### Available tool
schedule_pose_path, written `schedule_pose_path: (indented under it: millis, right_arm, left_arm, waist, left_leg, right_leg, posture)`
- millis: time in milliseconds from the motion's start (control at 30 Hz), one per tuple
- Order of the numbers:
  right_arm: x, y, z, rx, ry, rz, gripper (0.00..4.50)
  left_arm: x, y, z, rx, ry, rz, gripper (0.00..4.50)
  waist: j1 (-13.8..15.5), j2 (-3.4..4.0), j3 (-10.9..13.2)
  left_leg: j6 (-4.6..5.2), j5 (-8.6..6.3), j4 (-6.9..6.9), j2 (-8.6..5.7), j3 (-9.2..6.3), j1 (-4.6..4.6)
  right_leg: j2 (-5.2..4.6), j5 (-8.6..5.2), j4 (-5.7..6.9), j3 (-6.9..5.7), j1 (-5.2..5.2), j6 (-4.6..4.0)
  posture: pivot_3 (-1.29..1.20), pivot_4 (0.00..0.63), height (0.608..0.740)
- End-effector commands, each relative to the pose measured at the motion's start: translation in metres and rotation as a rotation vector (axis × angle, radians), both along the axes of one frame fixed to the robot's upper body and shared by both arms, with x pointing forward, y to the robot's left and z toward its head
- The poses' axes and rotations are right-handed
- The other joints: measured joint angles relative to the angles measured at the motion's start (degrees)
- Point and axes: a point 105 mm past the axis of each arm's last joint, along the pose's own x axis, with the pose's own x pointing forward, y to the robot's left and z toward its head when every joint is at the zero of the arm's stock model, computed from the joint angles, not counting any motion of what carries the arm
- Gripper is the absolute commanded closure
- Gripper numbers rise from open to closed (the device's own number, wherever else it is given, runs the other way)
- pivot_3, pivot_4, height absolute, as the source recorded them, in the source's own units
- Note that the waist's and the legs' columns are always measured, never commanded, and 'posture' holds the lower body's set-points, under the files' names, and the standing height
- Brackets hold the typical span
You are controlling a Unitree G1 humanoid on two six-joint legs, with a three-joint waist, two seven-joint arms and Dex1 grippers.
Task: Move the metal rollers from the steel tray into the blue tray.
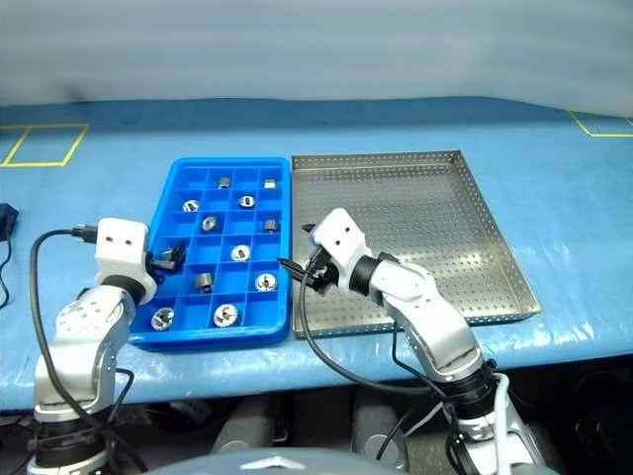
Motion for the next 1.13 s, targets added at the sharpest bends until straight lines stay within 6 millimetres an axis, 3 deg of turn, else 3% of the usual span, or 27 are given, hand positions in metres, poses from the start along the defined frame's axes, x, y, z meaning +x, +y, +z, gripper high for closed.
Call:
schedule_pose_path:
  millis: [33, 200, 400, 533, 733, 1133]
  right_arm:
    - [0.000, -0.006, 0.016, 0.024, -0.073, -0.019, 0.81]
    - [0.004, -0.032, 0.012, -0.059, -0.110, -0.059, 0.81]
    - [0.012, -0.061, 0.005, -0.140, -0.070, -0.125, 0.81]
    - [0.013, -0.061, -0.002, -0.141, -0.017, -0.103, 0.81]
    - [0.009, -0.060, -0.009, -0.147, 0.021, -0.061, 0.81]
    - [0.014, -0.069, -0.009, -0.129, 0.014, -0.120, 0.81]
  left_arm:
    - [-0.003, -0.012, 0.029, -0.024, -0.147, -0.096, 0.81]
    - [-0.029, -0.036, 0.023, 0.053, -0.096, -0.392, 0.81]
    - [-0.046, -0.034, 0.025, 0.074, -0.092, -0.452, 0.81]
    - [-0.048, -0.042, 0.025, 0.032, -0.111, -0.499, 0.81]
    - [-0.042, -0.071, 0.032, -0.075, -0.177, -0.638, 0.81]
    - [-0.033, -0.076, 0.029, -0.087, -0.161, -0.682, 0.81]
  waist:
    - [0.0, 0.00, 0.0]
    - [-0.4, 0.01, 0.0]
    - [-0.5, 0.01, 0.0]
    - [-0.8, 0.01, 0.0]
    - [-0.7, 0.01, 0.0]
    - [-1.6, 0.01, 0.0]
  left_leg:
    - [0.00, 0.00, 0.02, 0.00, 0.00, 0.01]
    - [0.00, -0.01, -0.01, 0.02, 0.03, 0.06]
    - [0.01, -0.01, 0.03, 0.11, 0.07, 0.08]
    - [0.01, -0.01, 0.04, 0.13, 0.07, 0.20]
    - [0.05, 0.01, 0.04, 0.09, 0.05, 0.15]
    - [0.06, 0.02, 0.05, 0.11, 0.04, 0.17]
  right_leg:
    - [0.00, 0.00, 0.00, 0.00, 0.02, 0.00]
    - [-0.02, -0.03, -0.05, 0.01, 0.06, -0.05]
    - [-0.01, -0.06, -0.04, -0.03, 0.08, -0.09]
    - [-0.01, -0.07, -0.04, -0.06, 0.20, -0.08]
    - [-0.03, -0.06, -0.08, -0.12, 0.23, -0.08]
    - [0.03, -0.07, -0.07, -0.12, 0.26, -0.07]
  posture:
    - [-0.09, 0.150, 0.740]
    - [-0.10, 0.150, 0.740]
    - [-0.10, 0.150, 0.740]
    - [-0.09, 0.150, 0.740]
    - [-0.10, 0.150, 0.740]
    - [-0.14, 0.150, 0.740]
